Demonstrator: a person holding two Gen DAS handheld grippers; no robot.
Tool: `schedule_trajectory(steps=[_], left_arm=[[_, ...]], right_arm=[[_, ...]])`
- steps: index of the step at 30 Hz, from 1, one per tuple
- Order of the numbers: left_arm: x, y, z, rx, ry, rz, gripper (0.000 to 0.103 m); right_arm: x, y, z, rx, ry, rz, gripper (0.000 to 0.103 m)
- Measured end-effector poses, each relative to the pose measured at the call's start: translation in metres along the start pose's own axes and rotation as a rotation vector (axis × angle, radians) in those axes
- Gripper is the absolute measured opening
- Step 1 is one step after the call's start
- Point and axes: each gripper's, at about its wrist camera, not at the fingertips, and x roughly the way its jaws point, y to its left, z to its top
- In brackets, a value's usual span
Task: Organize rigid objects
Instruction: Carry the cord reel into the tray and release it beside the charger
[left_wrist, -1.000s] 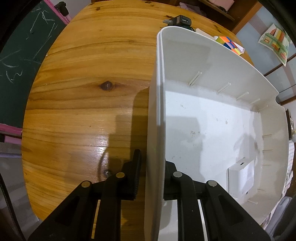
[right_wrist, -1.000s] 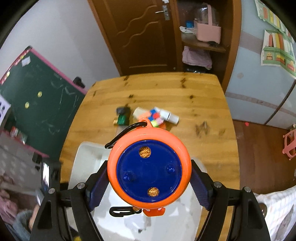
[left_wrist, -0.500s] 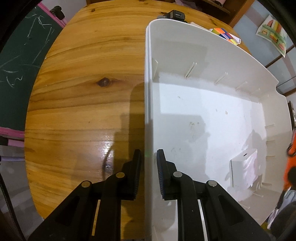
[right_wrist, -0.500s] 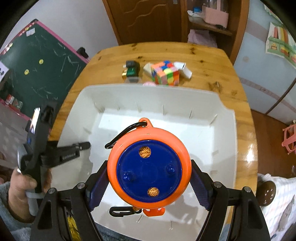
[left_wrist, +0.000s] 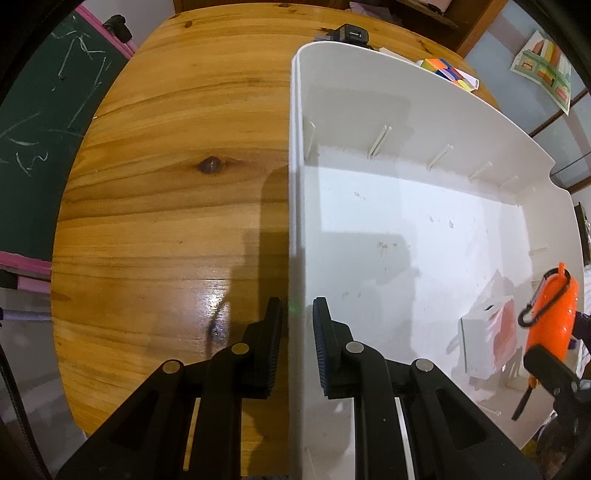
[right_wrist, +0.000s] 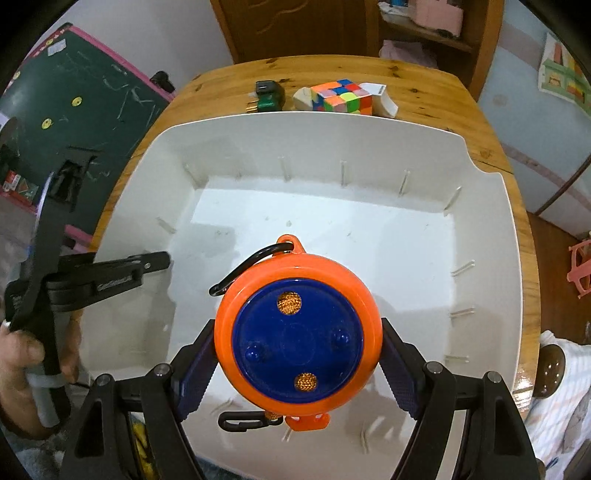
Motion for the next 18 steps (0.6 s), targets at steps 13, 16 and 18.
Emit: schedule_trajectory(steps=[13,16,18], left_arm=[[-0.004,0.000,-0.002,-0.009,-0.006,0.041,0.018],[-0.004,-0.004,-0.003,0.004,-0.002,0.064,0.018],[-0.005,-0.006,-0.001,0.011,-0.004,0.074,0.019]], right_arm=[[0.034,-0.022,0.010,0.081,0.048,-0.025,0.081],[0.036,-0.022,0.015,0.076,0.041,-0.034,0.081],[0.037,-0.022,0.017,0.074,0.037,-0.037,0.081]])
